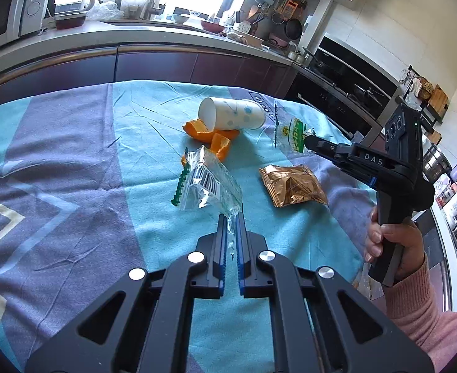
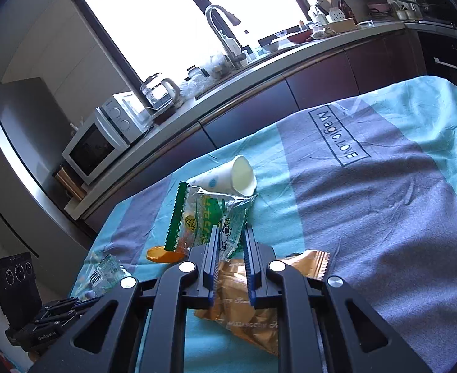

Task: Collect trash
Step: 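Close the left gripper on the clear wrapper while the right gripper grips the green-printed bag, then lift both wrappers and carry them toward the teal bin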

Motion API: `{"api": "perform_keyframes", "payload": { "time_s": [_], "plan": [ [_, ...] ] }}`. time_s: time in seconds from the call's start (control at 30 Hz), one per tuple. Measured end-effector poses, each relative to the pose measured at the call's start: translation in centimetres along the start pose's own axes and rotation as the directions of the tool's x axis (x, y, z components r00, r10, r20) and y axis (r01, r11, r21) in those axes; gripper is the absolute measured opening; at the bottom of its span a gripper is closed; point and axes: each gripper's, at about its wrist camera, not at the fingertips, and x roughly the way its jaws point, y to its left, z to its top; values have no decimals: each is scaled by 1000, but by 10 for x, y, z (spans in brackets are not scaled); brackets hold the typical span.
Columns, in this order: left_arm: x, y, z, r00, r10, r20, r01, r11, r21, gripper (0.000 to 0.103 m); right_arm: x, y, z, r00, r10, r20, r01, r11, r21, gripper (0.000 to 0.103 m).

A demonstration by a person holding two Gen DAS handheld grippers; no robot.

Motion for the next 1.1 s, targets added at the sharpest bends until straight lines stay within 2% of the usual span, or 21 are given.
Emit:
{"api": "perform_keyframes", "payload": {
  "time_s": [0.47, 1.1],
  "plan": [
    [-59, 24, -15, 996, 44, 76, -42, 999, -27, 6, 4, 61, -14, 990, 141, -31, -143, 987, -73, 14],
    [-124, 62, -46, 983, 133, 124, -120, 987, -108, 6, 31, 127, -40, 959, 246, -138, -263, 957, -124, 14]
  ]
}}
